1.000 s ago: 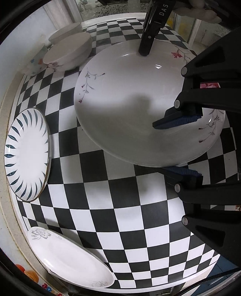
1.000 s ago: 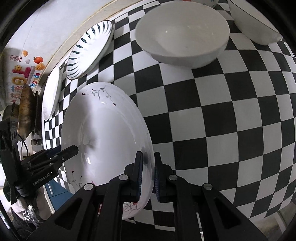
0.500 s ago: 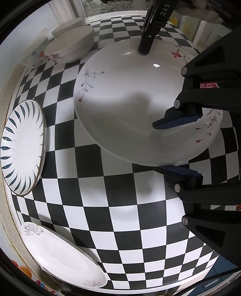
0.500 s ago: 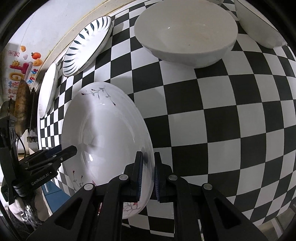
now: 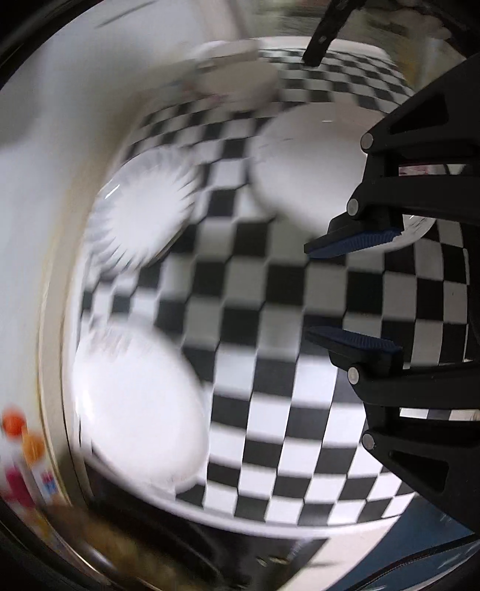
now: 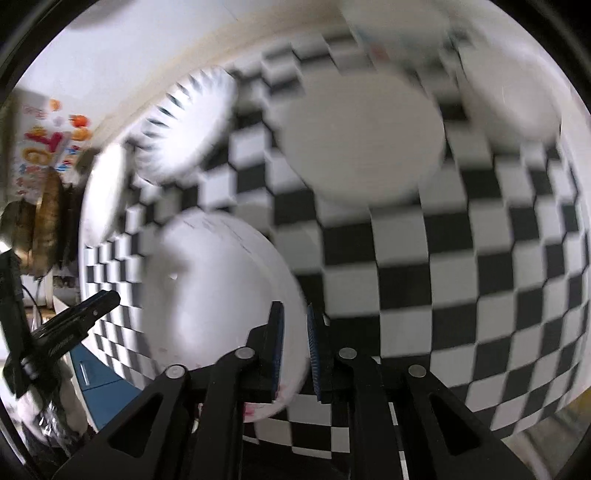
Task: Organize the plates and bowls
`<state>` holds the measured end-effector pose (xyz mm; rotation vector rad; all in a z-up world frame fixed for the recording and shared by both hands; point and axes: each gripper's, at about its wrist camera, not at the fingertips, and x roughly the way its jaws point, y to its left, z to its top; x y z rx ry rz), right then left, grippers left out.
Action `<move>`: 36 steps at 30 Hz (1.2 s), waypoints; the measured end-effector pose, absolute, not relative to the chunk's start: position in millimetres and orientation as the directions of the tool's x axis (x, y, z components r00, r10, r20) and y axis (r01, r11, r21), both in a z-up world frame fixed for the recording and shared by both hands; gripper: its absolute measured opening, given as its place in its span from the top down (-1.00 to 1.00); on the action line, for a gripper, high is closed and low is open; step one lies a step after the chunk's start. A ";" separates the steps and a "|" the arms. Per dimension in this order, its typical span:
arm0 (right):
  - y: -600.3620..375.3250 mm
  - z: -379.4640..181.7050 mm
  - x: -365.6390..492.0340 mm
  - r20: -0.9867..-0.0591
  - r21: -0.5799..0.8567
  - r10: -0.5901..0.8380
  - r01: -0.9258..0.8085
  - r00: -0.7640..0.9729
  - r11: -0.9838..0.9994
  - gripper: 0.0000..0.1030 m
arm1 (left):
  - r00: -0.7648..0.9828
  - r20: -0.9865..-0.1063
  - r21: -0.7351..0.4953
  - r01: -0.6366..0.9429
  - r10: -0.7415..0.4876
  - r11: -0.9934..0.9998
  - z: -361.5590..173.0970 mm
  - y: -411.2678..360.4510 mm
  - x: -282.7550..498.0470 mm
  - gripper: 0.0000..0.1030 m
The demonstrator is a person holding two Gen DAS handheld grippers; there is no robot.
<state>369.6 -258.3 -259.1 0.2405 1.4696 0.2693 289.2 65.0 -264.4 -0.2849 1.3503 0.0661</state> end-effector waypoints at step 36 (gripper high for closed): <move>112.7 -373.4 627.2 -0.904 0.424 0.371 -0.549 -0.211 0.721 0.70 | 0.212 -0.975 -0.184 -0.612 -0.065 0.769 -341.7 227.6 383.6 0.30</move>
